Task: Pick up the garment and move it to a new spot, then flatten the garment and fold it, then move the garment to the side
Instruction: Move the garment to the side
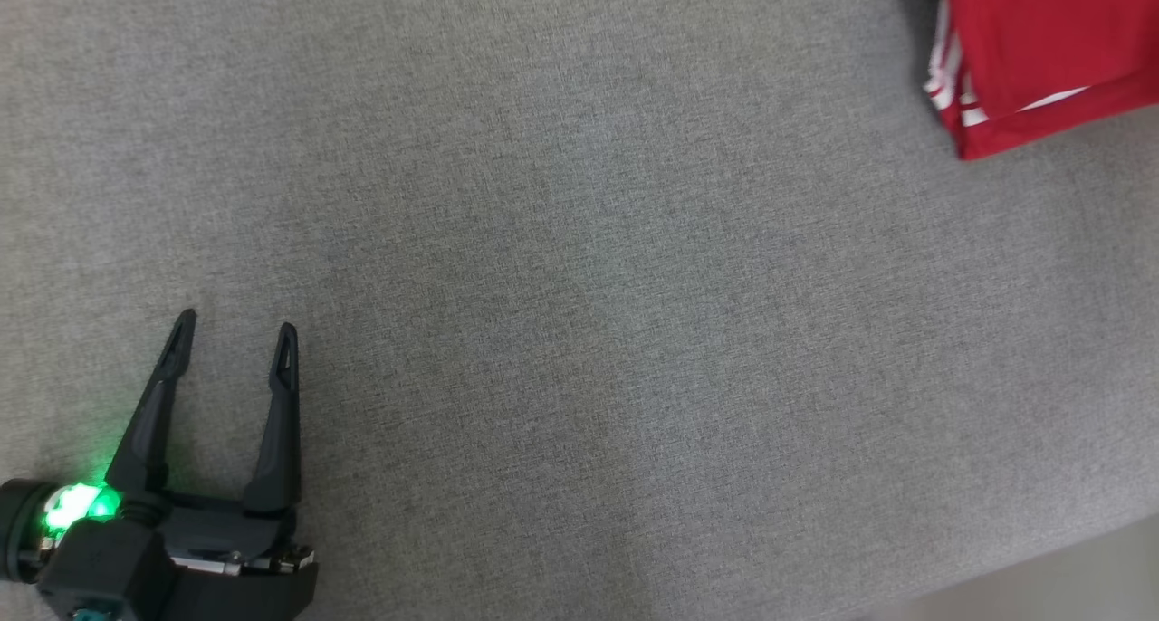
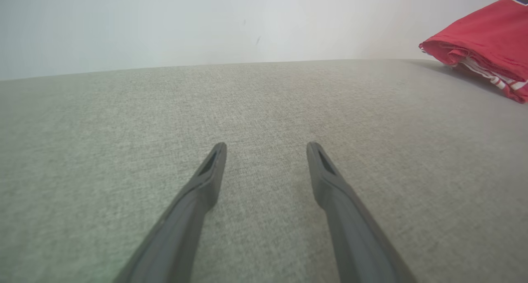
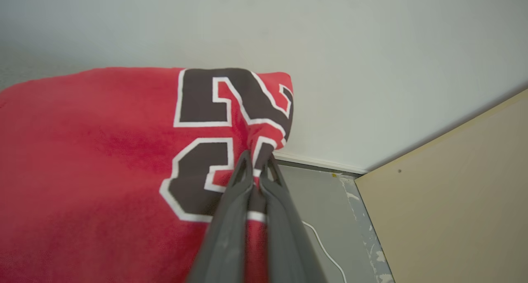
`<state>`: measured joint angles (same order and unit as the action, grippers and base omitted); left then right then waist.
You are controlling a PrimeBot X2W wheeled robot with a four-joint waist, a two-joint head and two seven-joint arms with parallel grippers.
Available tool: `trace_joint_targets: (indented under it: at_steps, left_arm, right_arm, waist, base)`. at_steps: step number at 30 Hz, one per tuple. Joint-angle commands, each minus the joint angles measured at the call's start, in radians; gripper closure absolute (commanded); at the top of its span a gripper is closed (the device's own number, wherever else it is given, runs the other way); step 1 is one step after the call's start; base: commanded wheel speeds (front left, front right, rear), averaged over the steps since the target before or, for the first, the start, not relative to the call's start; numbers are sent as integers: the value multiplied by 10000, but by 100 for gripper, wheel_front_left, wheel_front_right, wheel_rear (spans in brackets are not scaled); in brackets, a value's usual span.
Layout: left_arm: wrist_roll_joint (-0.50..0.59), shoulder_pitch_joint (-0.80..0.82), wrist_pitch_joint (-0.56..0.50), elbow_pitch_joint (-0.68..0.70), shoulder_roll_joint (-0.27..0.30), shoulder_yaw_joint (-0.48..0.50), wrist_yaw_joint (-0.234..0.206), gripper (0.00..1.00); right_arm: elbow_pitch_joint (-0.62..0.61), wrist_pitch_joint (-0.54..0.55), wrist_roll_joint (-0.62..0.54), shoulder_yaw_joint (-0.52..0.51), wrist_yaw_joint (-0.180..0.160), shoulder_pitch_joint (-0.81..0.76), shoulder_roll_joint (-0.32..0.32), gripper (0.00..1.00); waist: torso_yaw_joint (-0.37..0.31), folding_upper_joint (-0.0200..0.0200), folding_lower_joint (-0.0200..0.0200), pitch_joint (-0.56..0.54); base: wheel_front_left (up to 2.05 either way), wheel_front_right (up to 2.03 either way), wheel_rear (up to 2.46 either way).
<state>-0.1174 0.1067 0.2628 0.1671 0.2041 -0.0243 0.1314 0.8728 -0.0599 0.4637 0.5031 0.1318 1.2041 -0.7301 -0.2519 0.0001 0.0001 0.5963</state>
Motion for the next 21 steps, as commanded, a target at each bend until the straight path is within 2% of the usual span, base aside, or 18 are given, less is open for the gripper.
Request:
trace_joint_targets:
  at_steps: [1,5,6,7,8,14,21]
  left_arm:
    - [30,73,24,16,77,13,-17,0]
    - [-7,95,18,82,93,25,-46,0]
    - [-13,102,16,77,95,19,-49,0]
    - [-19,122,16,75,88,20,-67,0]
    - [-29,150,16,68,73,16,-66,0]
    - [-117,213,16,-75,-13,46,-102,0]
    - [-254,103,22,-430,-275,117,-137,0]
  right_arm:
    - [166,61,-118,104,-29,215,-223,100]
    - [593,153,-123,238,-29,482,-304,100]
    - [713,164,-136,264,-29,508,-285,91]
    - [813,109,-195,248,-29,607,-307,31]
    - [949,70,-202,216,-29,690,-282,0]
    - [1397,-694,-602,-23,-29,1041,-102,0]
    - [1294,-1593,-877,-144,-29,986,434,0]
  waist:
    - [-49,-1,-1,187]
    - [11,-1,-1,257]
    - [29,-1,-1,262]
    - [50,-1,-1,275]
    - [74,-1,-1,281]
    - [245,-1,-1,137]
    - [437,-1,-1,-647]
  base:
    - [0,0,0]
    - [0,0,0]
    - [0,0,0]
    - [0,0,0]
    - [0,0,0]
    - [0,0,0]
    - [0,0,0]
